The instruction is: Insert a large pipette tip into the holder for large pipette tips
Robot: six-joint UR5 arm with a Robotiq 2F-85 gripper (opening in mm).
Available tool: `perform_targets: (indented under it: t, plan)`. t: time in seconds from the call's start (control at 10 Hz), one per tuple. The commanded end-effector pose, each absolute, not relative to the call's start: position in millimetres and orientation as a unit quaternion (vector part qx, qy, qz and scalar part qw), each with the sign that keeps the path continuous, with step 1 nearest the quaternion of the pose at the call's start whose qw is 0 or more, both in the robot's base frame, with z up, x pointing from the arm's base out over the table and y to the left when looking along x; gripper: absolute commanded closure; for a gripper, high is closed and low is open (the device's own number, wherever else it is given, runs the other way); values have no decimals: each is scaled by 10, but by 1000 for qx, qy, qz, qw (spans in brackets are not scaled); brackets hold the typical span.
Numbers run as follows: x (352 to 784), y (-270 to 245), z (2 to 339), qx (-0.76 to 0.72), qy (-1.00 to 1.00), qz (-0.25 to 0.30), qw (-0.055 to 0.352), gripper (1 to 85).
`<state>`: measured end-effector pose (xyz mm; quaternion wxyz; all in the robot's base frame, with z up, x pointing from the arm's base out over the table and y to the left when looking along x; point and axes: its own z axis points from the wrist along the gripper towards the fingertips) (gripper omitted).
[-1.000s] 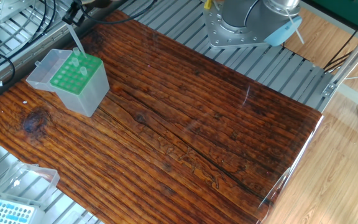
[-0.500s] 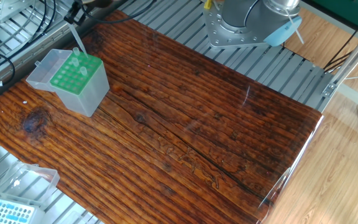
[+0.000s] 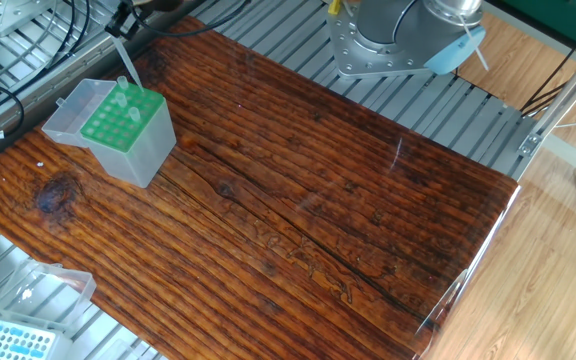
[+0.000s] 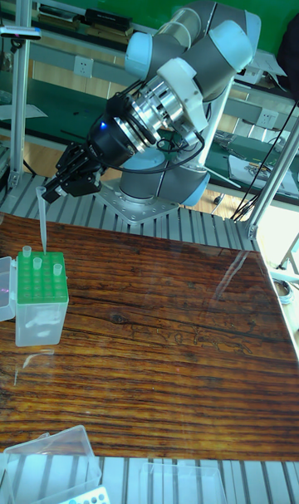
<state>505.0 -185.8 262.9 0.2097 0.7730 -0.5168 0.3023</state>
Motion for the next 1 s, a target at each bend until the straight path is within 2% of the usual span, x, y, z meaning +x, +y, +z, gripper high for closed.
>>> perform_targets:
  t: [0.0, 0.9]
  plan:
    - [5022, -1855, 2609, 768, -527, 298, 206, 847]
    - [4955, -1812, 2605, 746, -550, 305, 222, 847]
